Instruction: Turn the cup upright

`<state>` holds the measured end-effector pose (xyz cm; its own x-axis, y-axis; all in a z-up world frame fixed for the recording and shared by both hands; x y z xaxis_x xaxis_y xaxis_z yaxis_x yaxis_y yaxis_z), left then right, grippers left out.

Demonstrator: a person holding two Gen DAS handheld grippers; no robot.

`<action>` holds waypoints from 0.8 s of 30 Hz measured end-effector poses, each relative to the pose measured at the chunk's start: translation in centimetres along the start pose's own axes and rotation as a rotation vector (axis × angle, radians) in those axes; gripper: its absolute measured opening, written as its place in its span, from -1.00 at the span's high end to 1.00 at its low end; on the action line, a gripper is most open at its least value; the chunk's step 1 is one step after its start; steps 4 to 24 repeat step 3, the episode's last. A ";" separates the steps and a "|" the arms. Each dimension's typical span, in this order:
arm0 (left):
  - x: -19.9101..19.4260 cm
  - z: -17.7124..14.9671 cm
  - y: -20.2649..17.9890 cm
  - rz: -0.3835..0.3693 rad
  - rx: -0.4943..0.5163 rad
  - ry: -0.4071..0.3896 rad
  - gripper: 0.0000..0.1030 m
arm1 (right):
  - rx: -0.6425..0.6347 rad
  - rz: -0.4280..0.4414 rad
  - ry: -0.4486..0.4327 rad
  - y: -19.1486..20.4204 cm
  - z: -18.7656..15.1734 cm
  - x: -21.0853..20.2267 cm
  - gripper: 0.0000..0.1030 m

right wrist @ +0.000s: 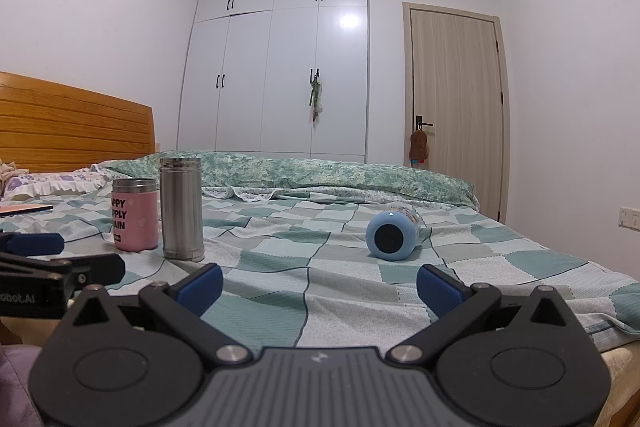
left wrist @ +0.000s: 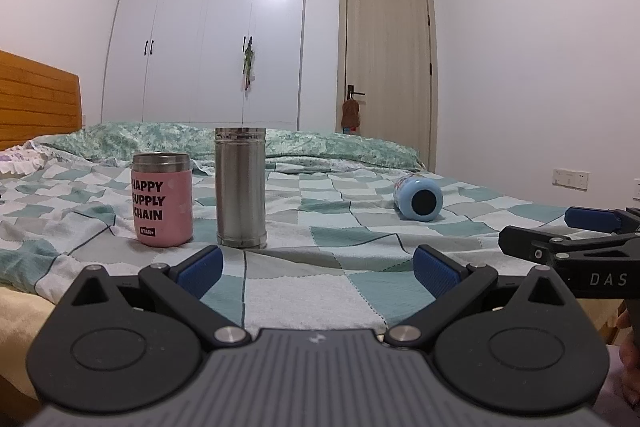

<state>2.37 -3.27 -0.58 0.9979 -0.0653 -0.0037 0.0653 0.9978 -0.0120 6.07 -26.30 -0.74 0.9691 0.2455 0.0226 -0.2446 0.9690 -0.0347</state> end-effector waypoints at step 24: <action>0.0 0.0 -0.1 -0.001 0.004 -0.001 -1.00 | 0.000 0.000 0.000 0.0 0.0 0.0 -1.00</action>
Point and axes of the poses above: each gripper's, at about its wrist camera, not at the fingertips, and x roughly the way its jaws point, y to its left, z to its top, the point moved 2 cm from there along x, roughly the way its jaws point, and after that the axes turned 7 degrees about -y, right-handed, at the moved point
